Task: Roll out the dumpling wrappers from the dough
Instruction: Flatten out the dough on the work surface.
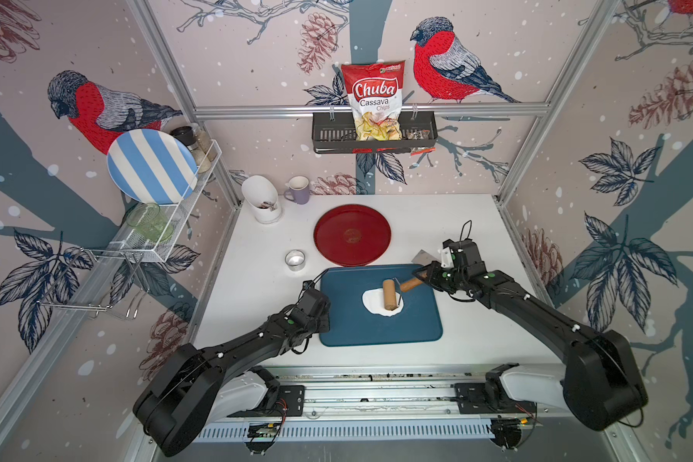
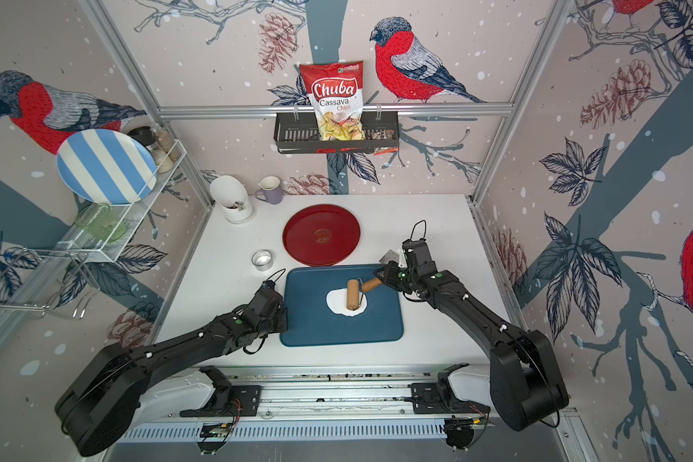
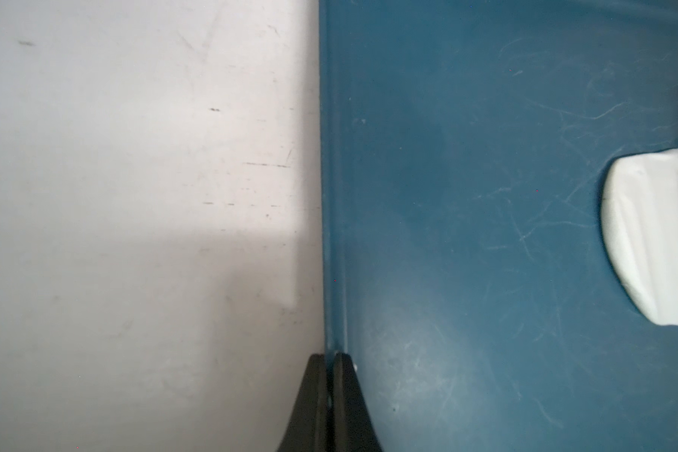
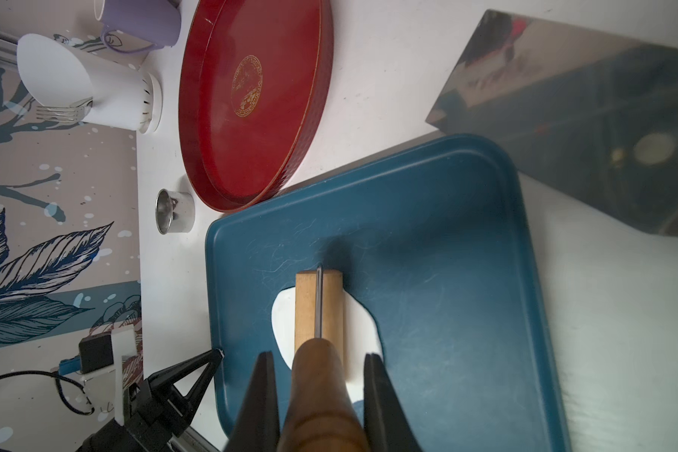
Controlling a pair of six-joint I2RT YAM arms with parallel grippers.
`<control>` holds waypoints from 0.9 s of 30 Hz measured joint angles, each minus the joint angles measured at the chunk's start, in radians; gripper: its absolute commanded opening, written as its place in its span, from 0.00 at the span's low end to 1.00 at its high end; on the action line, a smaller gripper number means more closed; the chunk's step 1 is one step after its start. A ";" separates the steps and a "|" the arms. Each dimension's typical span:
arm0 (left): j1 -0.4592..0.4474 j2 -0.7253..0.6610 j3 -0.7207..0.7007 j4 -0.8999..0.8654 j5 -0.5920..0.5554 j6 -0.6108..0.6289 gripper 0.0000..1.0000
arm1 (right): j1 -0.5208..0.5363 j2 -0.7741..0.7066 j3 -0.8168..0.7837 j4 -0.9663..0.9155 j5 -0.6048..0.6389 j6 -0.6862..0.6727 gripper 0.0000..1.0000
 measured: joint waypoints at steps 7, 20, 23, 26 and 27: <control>0.000 -0.007 -0.002 -0.008 0.002 -0.001 0.00 | -0.071 -0.124 -0.051 -0.074 0.023 -0.037 0.00; 0.003 -0.083 -0.004 -0.068 -0.020 -0.004 0.55 | -0.095 -0.192 0.064 -0.153 0.042 -0.072 0.00; 0.004 -0.120 0.010 -0.100 -0.027 -0.005 0.65 | -0.124 -0.151 0.102 -0.120 0.043 -0.069 0.00; 0.004 -0.161 0.024 -0.121 -0.043 -0.004 0.78 | -0.168 -0.083 0.158 -0.090 0.043 -0.069 0.00; 0.005 -0.174 0.026 -0.127 -0.045 -0.004 0.83 | -0.185 -0.054 0.181 -0.076 0.043 -0.070 0.00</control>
